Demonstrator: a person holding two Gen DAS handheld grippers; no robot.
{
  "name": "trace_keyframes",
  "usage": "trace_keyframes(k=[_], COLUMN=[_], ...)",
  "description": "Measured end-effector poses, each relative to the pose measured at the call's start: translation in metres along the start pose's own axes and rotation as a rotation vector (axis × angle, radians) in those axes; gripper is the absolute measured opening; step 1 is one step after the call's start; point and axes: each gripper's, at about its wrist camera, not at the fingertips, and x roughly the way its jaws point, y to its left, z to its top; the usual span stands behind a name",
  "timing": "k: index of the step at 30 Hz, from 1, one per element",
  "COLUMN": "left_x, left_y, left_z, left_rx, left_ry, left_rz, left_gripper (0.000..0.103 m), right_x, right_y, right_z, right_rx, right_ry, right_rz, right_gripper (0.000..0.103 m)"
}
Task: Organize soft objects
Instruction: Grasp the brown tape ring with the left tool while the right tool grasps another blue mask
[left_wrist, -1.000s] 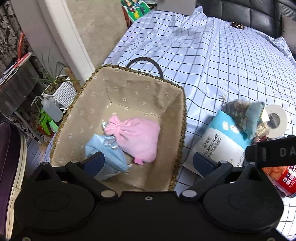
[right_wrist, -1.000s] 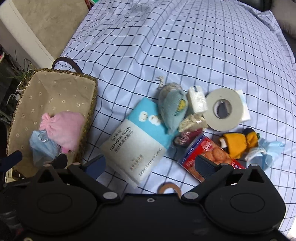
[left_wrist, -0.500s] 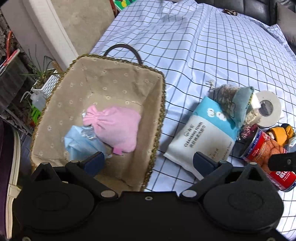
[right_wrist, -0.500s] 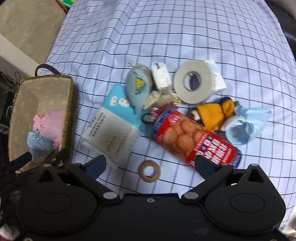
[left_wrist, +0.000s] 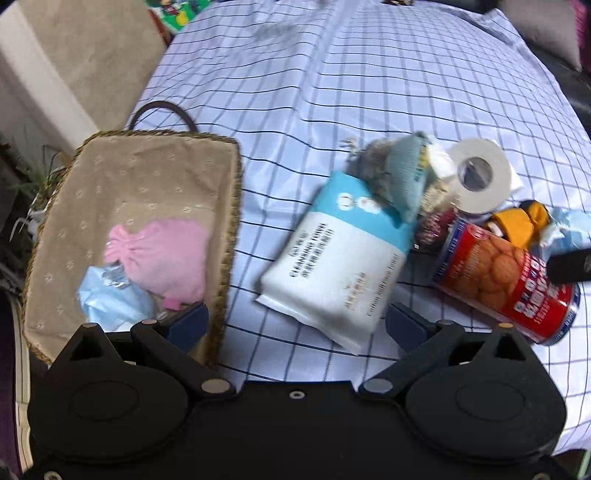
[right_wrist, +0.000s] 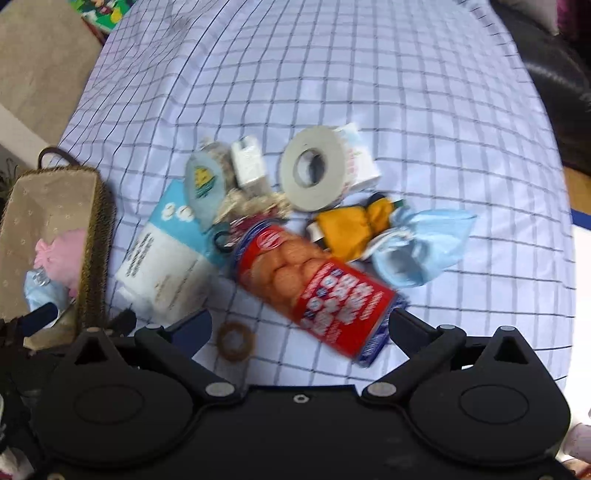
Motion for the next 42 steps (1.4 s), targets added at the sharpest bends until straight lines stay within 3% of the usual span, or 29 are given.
trace_keyframes(k=[7,13,19,28,31,38,42], left_x=[0.008,0.015,0.017,0.03,0.033,0.035,0.039], left_y=[-0.019,-0.038,-0.05,-0.053,-0.052,-0.05,-0.045], left_z=[-0.008,-0.019,-0.028,-0.033,-0.033,-0.031,-0.026], left_rx=[0.062,0.135,0.194,0.207,0.197,0.18,0.139], left_ry=[0.033,0.067,0.086,0.135,0.149,0.164,0.173], left_rz=[-0.04,-0.074,-0.119,-0.14,-0.152,-0.19,-0.215], left_gripper=[0.1,0.1,0.1,0.099,0.099,0.099,0.099], right_x=[-0.005,0.019,0.043,0.082,0.09,0.09,0.084], right_y=[-0.038,-0.056,-0.065,-0.057,-0.054,-0.063,-0.072], right_z=[0.008,0.016,0.032,0.047,0.047,0.046,0.044], right_rx=[0.091,0.137,0.144,0.119,0.111,0.126,0.157], right_ry=[-0.023,0.003,-0.021,0.04,0.056,0.045,0.035], right_rz=[-0.016,-0.126,-0.171,-0.18,-0.174,-0.17,-0.15], right_gripper=[0.102,0.101,0.1,0.096,0.09,0.047,0.038])
